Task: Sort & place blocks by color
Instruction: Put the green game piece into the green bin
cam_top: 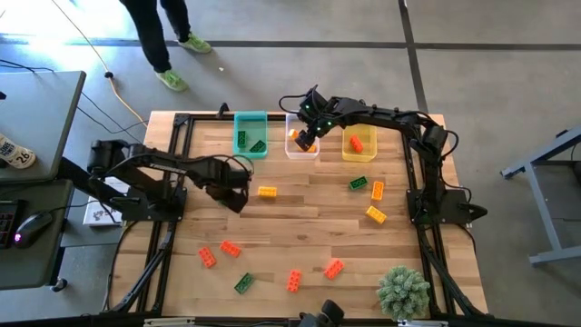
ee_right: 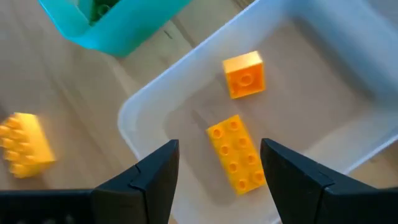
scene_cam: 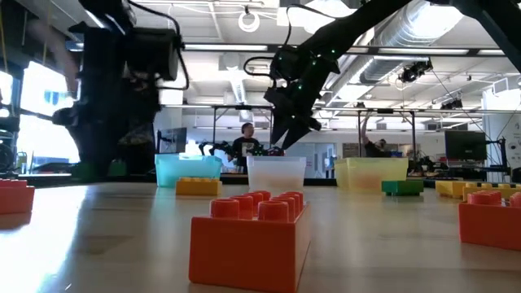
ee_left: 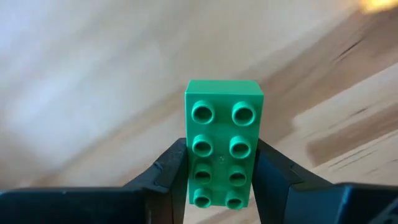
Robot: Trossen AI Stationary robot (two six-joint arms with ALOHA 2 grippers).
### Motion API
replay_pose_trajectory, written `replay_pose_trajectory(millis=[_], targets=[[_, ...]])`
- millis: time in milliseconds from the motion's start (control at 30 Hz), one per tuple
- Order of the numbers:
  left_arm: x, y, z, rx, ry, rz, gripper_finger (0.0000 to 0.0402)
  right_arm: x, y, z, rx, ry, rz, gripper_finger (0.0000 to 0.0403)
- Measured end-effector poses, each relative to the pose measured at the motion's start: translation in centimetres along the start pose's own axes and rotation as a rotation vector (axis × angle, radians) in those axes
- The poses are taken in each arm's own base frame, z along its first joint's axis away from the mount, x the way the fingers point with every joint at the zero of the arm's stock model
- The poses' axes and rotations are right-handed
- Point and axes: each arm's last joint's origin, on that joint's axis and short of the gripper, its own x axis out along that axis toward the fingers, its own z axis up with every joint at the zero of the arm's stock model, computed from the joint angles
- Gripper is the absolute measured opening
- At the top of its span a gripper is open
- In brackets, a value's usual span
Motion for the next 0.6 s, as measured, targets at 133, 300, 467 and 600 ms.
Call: replay_pose_trajectory(millis=[133, 300, 467, 600], targets=[[-2.0, 0.4, 1.6, 0.062, -0.107, -0.042, 0.0108, 0.0, 0.2, -0.1, 0.115, 0.019, 0.053, 0.0213], [-3.8, 1.6, 4.0, 0.130, -0.240, -0.076, 0.0108, -0.1, 1.7, -0.5, 0.190, 0.056, 0.094, 0.0213], [-4.5, 3.3, 6.3, 0.175, -0.292, -0.092, 0.0108, -0.5, 4.3, -1.1, 0.192, 0.059, 0.098, 0.0213], [-4.7, 4.7, 7.9, 0.203, -0.358, -0.089, 0.0108, -0.5, 6.4, -1.7, 0.217, 0.065, 0.086, 0.0213]])
